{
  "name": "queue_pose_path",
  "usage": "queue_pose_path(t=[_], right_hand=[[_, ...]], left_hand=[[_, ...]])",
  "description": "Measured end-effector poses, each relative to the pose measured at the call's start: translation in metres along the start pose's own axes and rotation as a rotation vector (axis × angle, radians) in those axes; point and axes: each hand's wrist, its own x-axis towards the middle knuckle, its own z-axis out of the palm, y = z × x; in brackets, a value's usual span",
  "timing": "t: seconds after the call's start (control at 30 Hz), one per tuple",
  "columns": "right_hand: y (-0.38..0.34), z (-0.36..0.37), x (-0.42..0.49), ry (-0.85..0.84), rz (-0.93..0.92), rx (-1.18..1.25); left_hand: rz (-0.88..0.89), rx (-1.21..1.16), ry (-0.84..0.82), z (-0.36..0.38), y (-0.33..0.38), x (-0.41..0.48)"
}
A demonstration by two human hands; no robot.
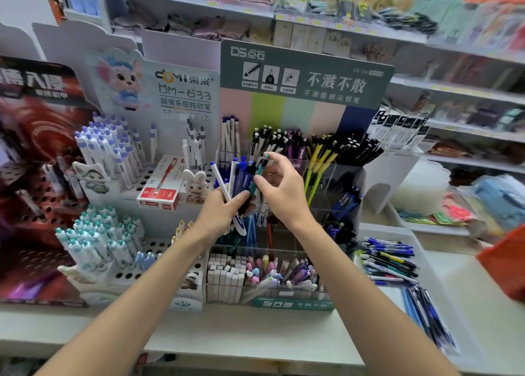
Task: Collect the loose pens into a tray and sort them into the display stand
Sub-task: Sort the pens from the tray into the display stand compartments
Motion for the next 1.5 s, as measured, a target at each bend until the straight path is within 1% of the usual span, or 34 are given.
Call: queue_pose_path(t=[0.1,0.2,0.27,0.33,0.43,0.53,0.67,0.77,0.83,0.87,0.97,1.03,1.1,1.17,1.27,1.37,1.43,1.5], right_hand=[[0.007,-0.006,-0.008,0.1,0.001,0.063],[0.011,-0.004,-0.02,0.192,-0.052,0.086],[0.013,0.002,-0.028,0.218,-0.088,0.063],[0.019,0.014,-0.036,0.172,-0.144,0.003],[0.031,0.038,-0.049,0.066,-0.214,-0.109],[0.041,0.059,-0.059,0.004,-0.269,-0.228],[0.06,0.072,-0.065,-0.042,-0.341,-0.427],[0.068,0.072,-0.069,-0.021,-0.393,-0.559],[0.063,0.066,-0.068,0.011,-0.387,-0.507],[0.056,0.062,-0.065,0.034,-0.364,-0.431],[0.023,0.048,-0.048,0.067,-0.219,-0.153],[0.006,0.041,-0.038,0.047,-0.142,-0.048],[-0.002,0.036,-0.033,0.012,-0.107,-0.027],[-0.003,0.031,-0.031,0.031,-0.086,-0.025],[-0.003,0.017,-0.026,0.152,-0.067,0.035],[-0.002,-0.005,-0.018,0.294,-0.058,0.119],[0.0,-0.017,-0.013,0.329,-0.053,0.128],[0.004,-0.024,-0.009,0.34,-0.053,0.119]], left_hand=[[-0.004,0.015,0.013,-0.007,-0.007,-0.005],[-0.024,-0.007,0.082,-0.024,-0.014,-0.015],[-0.019,0.045,0.11,-0.04,-0.018,-0.021],[-0.022,0.108,0.11,-0.054,-0.022,-0.027],[-0.031,0.122,0.098,-0.063,-0.025,-0.031],[-0.024,0.121,0.096,-0.064,-0.023,-0.033],[-0.007,0.105,0.083,-0.066,-0.021,-0.033],[-0.016,0.089,0.079,-0.064,-0.021,-0.033],[-0.016,0.077,0.073,-0.06,-0.019,-0.034],[-0.013,0.072,0.07,-0.057,-0.018,-0.033],[-0.014,0.029,0.041,-0.045,-0.014,-0.027],[0.0,0.013,0.0,-0.035,-0.01,-0.022],[0.028,0.011,-0.038,-0.024,-0.006,-0.02],[0.049,0.008,-0.058,-0.016,-0.003,-0.017],[0.031,-0.002,-0.053,-0.01,-0.004,-0.009],[-0.011,-0.008,0.031,-0.01,-0.006,-0.004],[-0.027,-0.034,0.083,-0.012,-0.004,-0.003],[-0.031,-0.033,0.084,-0.012,-0.002,-0.002]])
